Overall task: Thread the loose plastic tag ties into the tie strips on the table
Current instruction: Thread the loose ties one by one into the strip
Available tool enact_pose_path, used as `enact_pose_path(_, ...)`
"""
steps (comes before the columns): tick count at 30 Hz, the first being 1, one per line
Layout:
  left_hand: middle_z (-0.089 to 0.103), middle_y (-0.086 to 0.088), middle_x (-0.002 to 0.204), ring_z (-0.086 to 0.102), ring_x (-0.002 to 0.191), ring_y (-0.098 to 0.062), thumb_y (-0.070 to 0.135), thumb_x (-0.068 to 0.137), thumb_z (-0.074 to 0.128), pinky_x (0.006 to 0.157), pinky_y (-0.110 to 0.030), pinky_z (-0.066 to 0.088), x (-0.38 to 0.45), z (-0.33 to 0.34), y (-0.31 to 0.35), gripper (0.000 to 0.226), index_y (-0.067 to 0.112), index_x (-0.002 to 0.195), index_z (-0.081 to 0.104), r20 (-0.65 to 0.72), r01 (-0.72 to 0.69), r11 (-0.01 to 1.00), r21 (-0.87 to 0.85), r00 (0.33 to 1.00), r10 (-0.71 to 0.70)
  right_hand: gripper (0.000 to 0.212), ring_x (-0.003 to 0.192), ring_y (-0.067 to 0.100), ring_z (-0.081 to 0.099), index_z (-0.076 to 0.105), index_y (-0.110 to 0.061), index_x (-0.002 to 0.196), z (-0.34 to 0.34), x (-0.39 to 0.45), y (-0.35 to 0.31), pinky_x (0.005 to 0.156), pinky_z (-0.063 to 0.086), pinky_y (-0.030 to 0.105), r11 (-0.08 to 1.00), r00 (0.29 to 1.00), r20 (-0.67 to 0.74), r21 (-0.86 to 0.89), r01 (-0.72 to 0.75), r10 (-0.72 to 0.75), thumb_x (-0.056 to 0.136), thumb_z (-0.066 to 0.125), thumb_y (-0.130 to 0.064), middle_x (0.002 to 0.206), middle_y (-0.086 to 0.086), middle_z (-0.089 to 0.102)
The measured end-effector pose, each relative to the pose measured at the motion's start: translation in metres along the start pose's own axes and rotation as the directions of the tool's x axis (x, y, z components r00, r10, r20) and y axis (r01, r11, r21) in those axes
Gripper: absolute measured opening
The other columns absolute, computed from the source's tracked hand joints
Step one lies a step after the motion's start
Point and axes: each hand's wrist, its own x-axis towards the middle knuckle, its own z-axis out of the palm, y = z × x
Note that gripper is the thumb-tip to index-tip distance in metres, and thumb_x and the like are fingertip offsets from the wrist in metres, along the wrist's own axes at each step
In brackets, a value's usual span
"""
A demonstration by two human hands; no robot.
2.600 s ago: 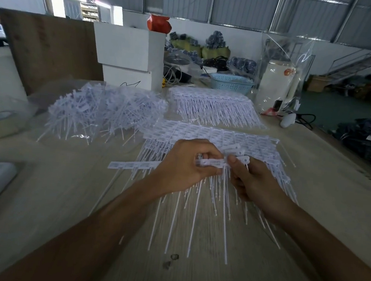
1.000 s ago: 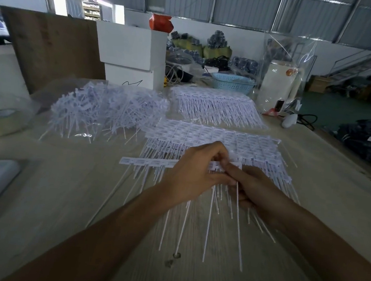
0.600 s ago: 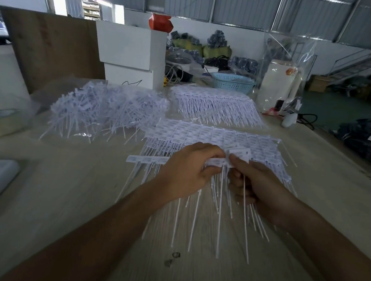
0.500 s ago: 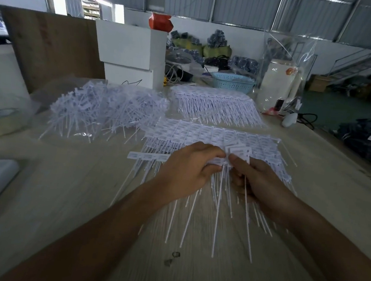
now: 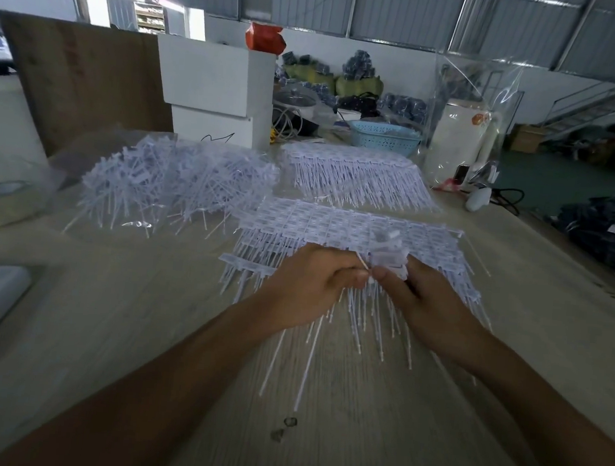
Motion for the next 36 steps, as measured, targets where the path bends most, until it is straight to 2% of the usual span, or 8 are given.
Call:
enact_pose_path(3, 0.072, 0.002, 0.078, 0.067, 0.071, -0.011, 0.014, 0.098, 0.062, 0.071, -0.032, 0.052, 0.001, 0.000, 0.000, 0.017, 0.008, 0.088, 0.076, 0.016, 0.034, 0.997, -0.072, 0.999, -0.033, 0.018, 0.046, 0.007, 0.048, 0.056, -0.036, 0.096, -0.001, -0.002, 0.002, 0.048, 0.032, 0.016, 0.991, 0.999, 0.002, -0.124, 0.053, -0.053, 0.096, 0.043, -0.048, 0.054, -0.011, 0.053)
enact_pose_path(6, 0.074, 0.005, 0.084, 0.066, 0.073, -0.002, 0.015, 0.095, 0.066, 0.067, -0.017, 0.046, 0.002, -0.001, 0.002, 0.011, 0.013, 0.099, 0.076, -0.025, 0.015, 0.997, -0.079, 1.000, -0.017, 0.031, 0.047, 0.007, 0.037, 0.064, -0.033, 0.083, -0.003, 0.000, 0.000, 0.050, 0.030, 0.022, 0.993, 0.998, -0.004, 0.101, -0.054, 0.055, 0.093, 0.046, -0.056, 0.054, -0.002, 0.046)
enact_pose_path(12, 0.075, 0.005, 0.095, 0.069, 0.088, -0.006, 0.013, 0.091, 0.072, 0.079, -0.030, 0.053, 0.001, -0.001, 0.007, 0.016, 0.013, 0.106, 0.075, -0.132, -0.029, 0.997, -0.070, 0.991, 0.020, 0.032, 0.047, 0.009, 0.033, 0.066, -0.043, 0.062, -0.008, -0.001, -0.012, 0.046, 0.028, 0.020, 0.937, 0.990, 0.093, 0.322, -0.131, 0.107, 0.094, 0.058, -0.041, 0.055, 0.001, 0.038)
enact_pose_path(18, 0.073, 0.003, 0.100, 0.061, 0.095, -0.019, 0.018, 0.087, 0.074, 0.079, -0.039, 0.050, 0.000, -0.003, 0.007, 0.022, 0.016, 0.109, 0.074, -0.163, -0.065, 0.983, 0.171, 0.982, 0.093, 0.048, 0.044, 0.013, 0.036, 0.051, -0.025, 0.053, -0.010, 0.000, -0.013, 0.043, 0.031, 0.021, 0.884, 0.964, 0.161, 0.391, -0.258, 0.210, 0.098, 0.053, -0.040, 0.052, 0.002, 0.044)
enact_pose_path(26, 0.072, 0.004, 0.088, 0.062, 0.092, -0.024, 0.012, 0.078, 0.081, 0.072, -0.039, 0.050, -0.001, -0.010, 0.011, 0.017, 0.015, 0.094, 0.077, 0.002, -0.240, 0.837, 0.492, 0.962, 0.275, 0.046, 0.039, 0.002, 0.041, 0.042, -0.022, 0.060, -0.006, 0.001, 0.000, 0.050, 0.036, 0.013, 0.987, 0.975, 0.158, 0.013, -0.160, 0.156, 0.103, 0.048, -0.034, 0.041, -0.011, 0.043)
enact_pose_path(30, 0.068, 0.008, 0.081, 0.060, 0.093, -0.021, 0.008, 0.074, 0.078, 0.073, -0.033, 0.044, -0.001, -0.009, 0.010, 0.023, 0.021, 0.092, 0.076, 0.093, -0.293, 0.715, 0.634, 0.948, 0.306, 0.040, 0.048, 0.003, 0.043, 0.046, -0.020, 0.067, -0.006, 0.000, 0.005, 0.057, 0.039, 0.028, 0.982, 0.975, 0.155, -0.125, -0.142, 0.160, 0.102, 0.044, -0.040, 0.054, -0.007, 0.044)
enact_pose_path(33, 0.071, 0.004, 0.092, 0.058, 0.097, -0.022, 0.013, 0.079, 0.079, 0.080, -0.037, 0.046, -0.001, -0.010, 0.002, 0.024, 0.016, 0.103, 0.076, 0.052, -0.229, 0.829, 0.510, 0.970, 0.236, 0.042, 0.055, 0.011, 0.049, 0.051, -0.012, 0.072, -0.007, 0.002, 0.005, 0.063, 0.044, 0.039, 0.983, 0.972, 0.148, -0.073, -0.171, 0.180, 0.102, 0.045, -0.040, 0.058, 0.000, 0.048)
enact_pose_path(36, 0.071, 0.002, 0.102, 0.055, 0.100, -0.020, 0.020, 0.085, 0.076, 0.083, -0.037, 0.045, 0.000, -0.011, -0.002, 0.028, 0.016, 0.112, 0.074, -0.088, -0.068, 0.954, 0.291, 0.991, 0.098, 0.048, 0.048, 0.012, 0.053, 0.053, -0.015, 0.065, -0.010, 0.001, 0.000, 0.054, 0.045, 0.028, 0.973, 0.967, 0.154, 0.077, -0.216, 0.203, 0.100, 0.043, -0.045, 0.053, 0.001, 0.056)
